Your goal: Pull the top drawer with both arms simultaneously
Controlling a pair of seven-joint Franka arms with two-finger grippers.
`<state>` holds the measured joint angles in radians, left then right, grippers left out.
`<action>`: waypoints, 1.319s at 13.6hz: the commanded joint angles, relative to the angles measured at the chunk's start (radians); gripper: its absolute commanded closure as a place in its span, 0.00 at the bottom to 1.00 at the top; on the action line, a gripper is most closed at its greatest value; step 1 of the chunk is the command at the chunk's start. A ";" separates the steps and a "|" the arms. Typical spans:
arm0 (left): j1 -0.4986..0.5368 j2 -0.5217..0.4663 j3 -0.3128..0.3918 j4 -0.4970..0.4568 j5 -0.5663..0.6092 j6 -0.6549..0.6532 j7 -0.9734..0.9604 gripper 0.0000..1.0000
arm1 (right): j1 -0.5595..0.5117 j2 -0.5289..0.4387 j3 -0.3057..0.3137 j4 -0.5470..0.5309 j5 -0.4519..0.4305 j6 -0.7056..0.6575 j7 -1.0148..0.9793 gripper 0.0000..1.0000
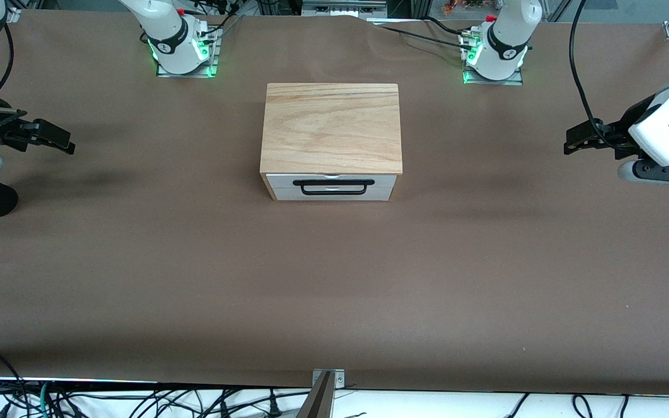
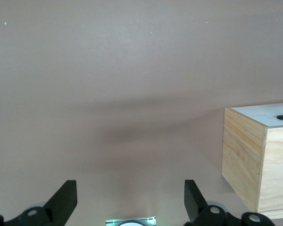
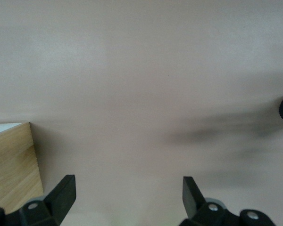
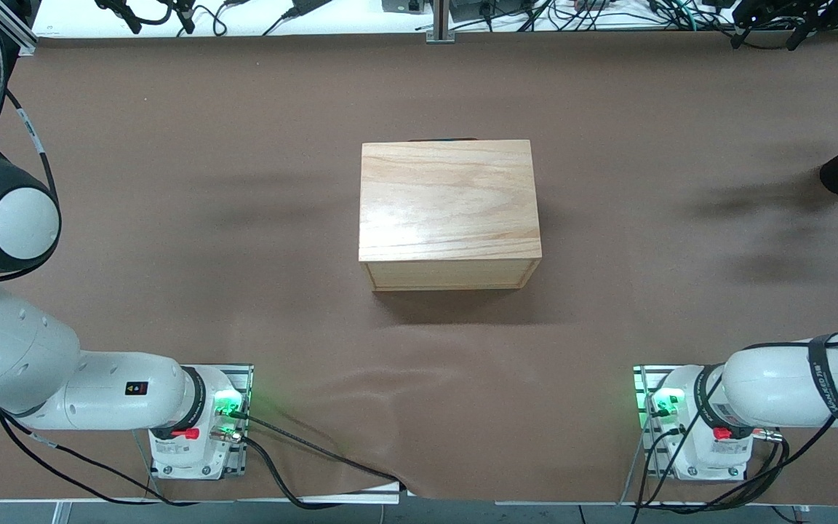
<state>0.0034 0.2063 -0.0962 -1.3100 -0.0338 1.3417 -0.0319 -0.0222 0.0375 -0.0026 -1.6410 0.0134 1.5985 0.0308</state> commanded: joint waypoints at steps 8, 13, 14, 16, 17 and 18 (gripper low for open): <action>-0.002 -0.005 -0.005 -0.008 0.018 0.008 0.009 0.00 | 0.004 -0.002 0.010 -0.006 0.007 -0.005 0.012 0.00; -0.002 -0.005 -0.005 -0.008 0.018 0.008 0.009 0.00 | 0.005 -0.002 0.013 -0.006 0.002 -0.006 0.009 0.00; -0.002 -0.005 -0.005 -0.008 0.018 0.008 0.009 0.00 | 0.007 -0.002 0.013 -0.005 0.000 -0.005 0.009 0.00; -0.003 -0.005 -0.005 -0.008 0.018 0.008 0.009 0.00 | 0.007 -0.001 0.013 -0.005 0.002 -0.005 0.008 0.00; -0.003 -0.005 -0.005 -0.008 0.018 0.008 0.009 0.00 | 0.007 -0.001 0.013 -0.005 0.000 -0.005 0.006 0.00; -0.005 -0.005 -0.005 -0.008 0.017 0.008 0.009 0.00 | 0.007 -0.001 0.013 -0.005 0.000 -0.005 0.006 0.00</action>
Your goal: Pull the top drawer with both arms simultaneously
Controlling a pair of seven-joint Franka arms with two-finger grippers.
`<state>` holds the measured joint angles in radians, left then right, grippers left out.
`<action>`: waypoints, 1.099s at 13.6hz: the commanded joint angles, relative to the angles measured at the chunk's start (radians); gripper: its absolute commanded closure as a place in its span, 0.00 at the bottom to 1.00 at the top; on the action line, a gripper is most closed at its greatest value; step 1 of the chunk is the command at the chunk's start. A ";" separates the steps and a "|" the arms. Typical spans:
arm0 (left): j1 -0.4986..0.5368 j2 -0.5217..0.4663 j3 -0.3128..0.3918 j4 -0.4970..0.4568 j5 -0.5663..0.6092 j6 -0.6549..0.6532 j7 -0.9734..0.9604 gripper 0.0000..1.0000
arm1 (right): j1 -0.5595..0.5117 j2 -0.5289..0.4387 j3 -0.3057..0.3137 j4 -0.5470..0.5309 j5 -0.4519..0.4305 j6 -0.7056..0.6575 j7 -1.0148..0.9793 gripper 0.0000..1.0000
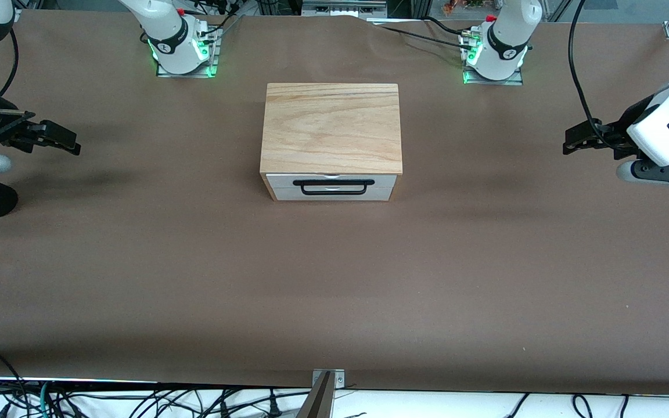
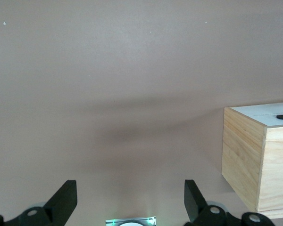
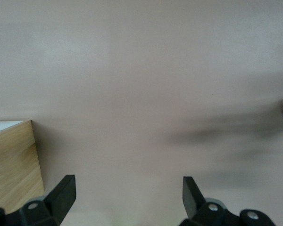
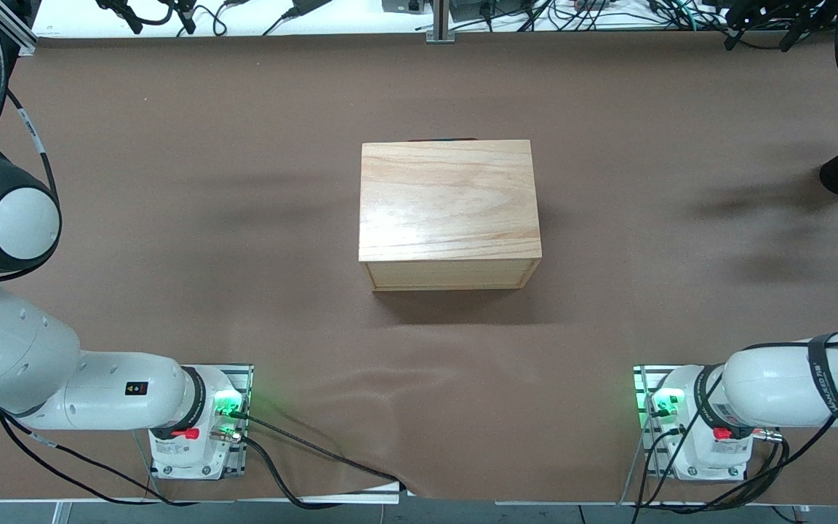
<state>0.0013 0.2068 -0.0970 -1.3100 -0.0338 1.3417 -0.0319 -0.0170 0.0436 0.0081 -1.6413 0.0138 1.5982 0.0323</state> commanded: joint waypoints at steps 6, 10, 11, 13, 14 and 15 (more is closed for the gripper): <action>-0.001 -0.006 -0.004 -0.008 0.018 0.008 0.009 0.00 | 0.002 -0.005 0.001 0.005 -0.002 -0.004 0.006 0.00; 0.000 -0.006 -0.004 -0.008 0.018 0.008 0.009 0.00 | 0.003 -0.005 0.003 0.005 -0.003 -0.006 0.006 0.00; 0.000 -0.006 -0.004 -0.008 0.017 0.008 0.009 0.00 | 0.003 -0.005 0.003 0.005 -0.003 -0.011 0.002 0.00; -0.001 -0.001 -0.004 -0.008 0.018 0.008 0.010 0.00 | 0.006 -0.005 0.004 0.005 0.003 -0.027 -0.003 0.00; -0.004 0.005 -0.004 -0.008 0.017 0.008 0.009 0.00 | 0.008 -0.004 0.004 0.005 0.011 -0.037 -0.005 0.00; -0.007 0.005 -0.004 -0.008 0.017 0.008 0.009 0.00 | 0.015 0.001 0.015 0.005 0.021 -0.061 -0.006 0.00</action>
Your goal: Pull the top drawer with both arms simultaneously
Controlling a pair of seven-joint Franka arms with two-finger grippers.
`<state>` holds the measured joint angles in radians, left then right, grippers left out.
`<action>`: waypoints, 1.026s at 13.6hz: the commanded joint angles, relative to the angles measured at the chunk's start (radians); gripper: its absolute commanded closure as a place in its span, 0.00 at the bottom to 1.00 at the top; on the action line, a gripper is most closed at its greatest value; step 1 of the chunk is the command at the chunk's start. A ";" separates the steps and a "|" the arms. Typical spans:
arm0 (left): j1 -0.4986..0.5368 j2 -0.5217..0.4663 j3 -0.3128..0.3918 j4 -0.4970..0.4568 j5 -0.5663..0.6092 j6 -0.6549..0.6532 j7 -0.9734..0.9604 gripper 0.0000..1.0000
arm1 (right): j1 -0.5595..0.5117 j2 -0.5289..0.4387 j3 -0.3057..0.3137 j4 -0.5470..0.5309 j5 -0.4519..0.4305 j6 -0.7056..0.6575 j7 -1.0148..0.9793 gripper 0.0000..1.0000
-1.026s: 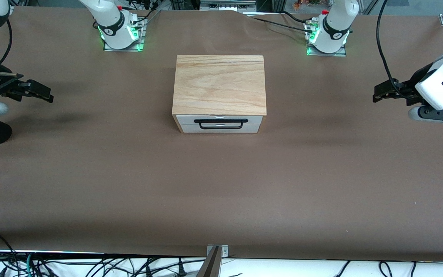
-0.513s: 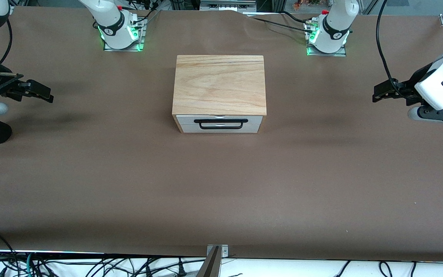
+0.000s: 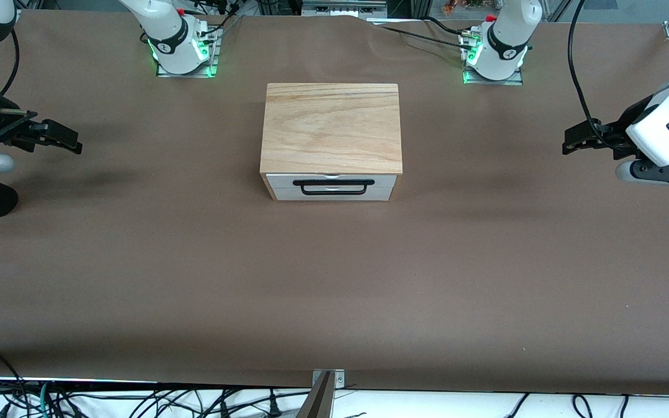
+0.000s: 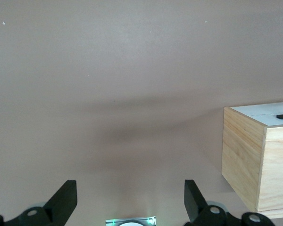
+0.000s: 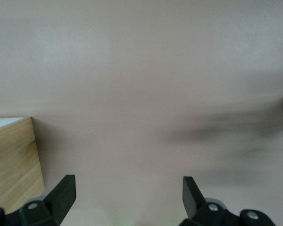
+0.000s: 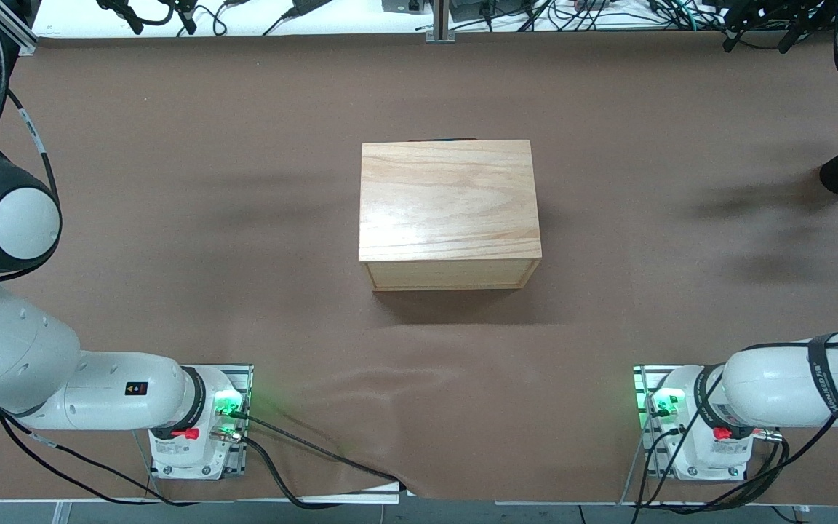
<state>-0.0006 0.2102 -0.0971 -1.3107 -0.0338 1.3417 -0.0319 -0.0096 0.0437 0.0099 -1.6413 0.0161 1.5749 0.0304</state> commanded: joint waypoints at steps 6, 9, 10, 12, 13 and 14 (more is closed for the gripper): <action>-0.012 0.073 -0.009 -0.004 0.020 0.011 0.026 0.00 | 0.020 0.051 0.028 0.008 0.169 -0.050 -0.010 0.00; -0.012 0.146 -0.035 -0.004 -0.004 0.016 0.027 0.00 | 0.023 0.135 0.030 0.008 0.331 -0.042 -0.048 0.00; -0.012 0.161 -0.035 -0.004 -0.032 0.043 0.027 0.00 | 0.022 0.166 0.028 0.005 0.408 -0.050 -0.123 0.00; -0.007 0.198 -0.035 -0.007 -0.119 0.091 0.029 0.00 | 0.023 0.212 0.028 0.003 0.488 -0.032 -0.188 0.00; -0.006 0.228 -0.036 -0.005 -0.170 0.097 0.029 0.00 | 0.025 0.237 0.028 0.001 0.548 -0.004 -0.194 0.00; -0.009 0.260 -0.035 -0.005 -0.231 0.121 0.032 0.00 | 0.023 0.266 0.028 0.000 0.620 0.016 -0.202 0.00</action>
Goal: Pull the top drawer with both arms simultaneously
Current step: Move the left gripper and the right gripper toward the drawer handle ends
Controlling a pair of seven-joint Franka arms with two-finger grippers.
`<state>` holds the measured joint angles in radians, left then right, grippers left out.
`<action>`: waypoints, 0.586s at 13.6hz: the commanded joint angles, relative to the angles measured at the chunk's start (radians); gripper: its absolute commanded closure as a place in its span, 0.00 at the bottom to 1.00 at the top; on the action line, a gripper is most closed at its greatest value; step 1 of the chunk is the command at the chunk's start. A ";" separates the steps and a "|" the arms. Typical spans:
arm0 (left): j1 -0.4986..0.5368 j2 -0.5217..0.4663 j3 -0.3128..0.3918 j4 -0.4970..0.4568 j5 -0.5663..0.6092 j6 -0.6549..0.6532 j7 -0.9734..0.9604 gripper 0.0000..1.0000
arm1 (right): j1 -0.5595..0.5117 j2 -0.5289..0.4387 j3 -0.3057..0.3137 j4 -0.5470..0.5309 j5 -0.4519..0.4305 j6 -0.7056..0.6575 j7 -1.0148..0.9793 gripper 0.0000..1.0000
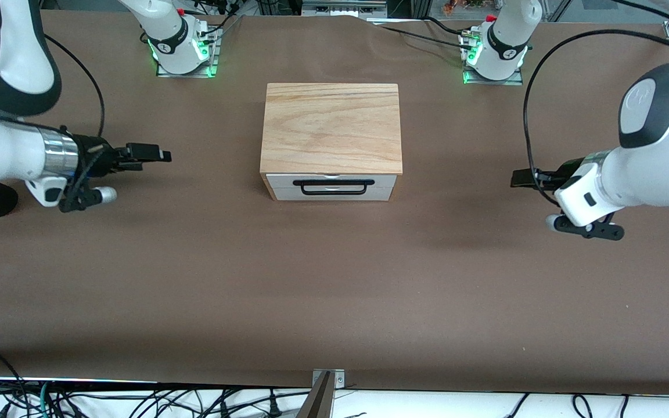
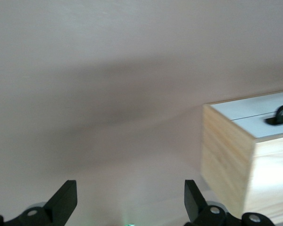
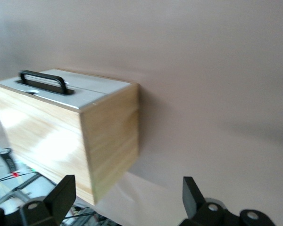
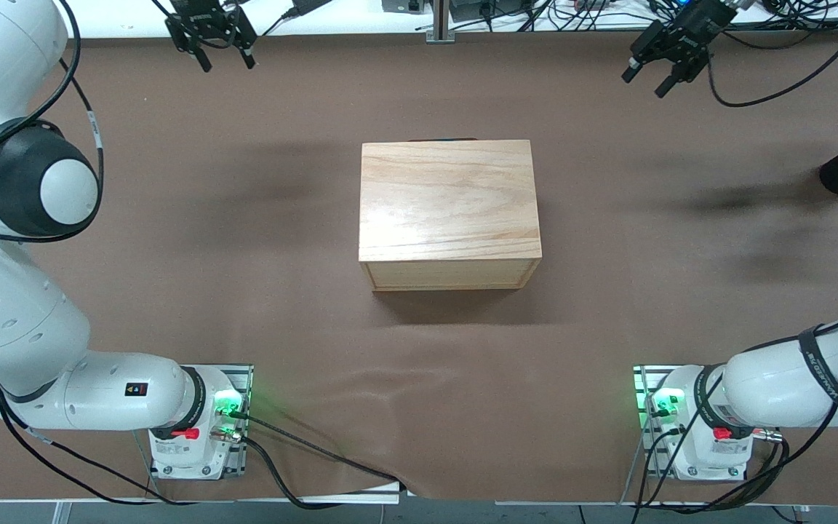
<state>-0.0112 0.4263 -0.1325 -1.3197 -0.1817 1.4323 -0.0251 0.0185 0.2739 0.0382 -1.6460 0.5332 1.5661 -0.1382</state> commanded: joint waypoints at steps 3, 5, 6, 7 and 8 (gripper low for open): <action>-0.010 0.136 0.001 -0.004 -0.238 0.134 0.140 0.00 | 0.006 0.096 0.003 0.006 0.299 0.096 -0.044 0.00; -0.015 0.198 -0.001 -0.006 -0.361 0.163 0.189 0.00 | 0.058 0.140 0.003 0.009 0.423 0.168 -0.078 0.00; -0.016 0.228 -0.001 -0.013 -0.472 0.177 0.256 0.00 | 0.078 0.158 0.002 0.009 0.479 0.208 -0.081 0.00; -0.024 0.264 0.001 -0.018 -0.574 0.178 0.319 0.00 | 0.096 0.175 0.003 0.011 0.526 0.248 -0.081 0.00; -0.027 0.294 0.001 -0.018 -0.632 0.178 0.356 0.00 | 0.110 0.194 0.003 0.011 0.583 0.280 -0.099 0.00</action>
<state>-0.0308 0.6697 -0.1343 -1.3392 -0.6994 1.6008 0.2359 0.1062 0.4369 0.0401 -1.6457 1.0265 1.7952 -0.2069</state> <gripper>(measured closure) 0.000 0.000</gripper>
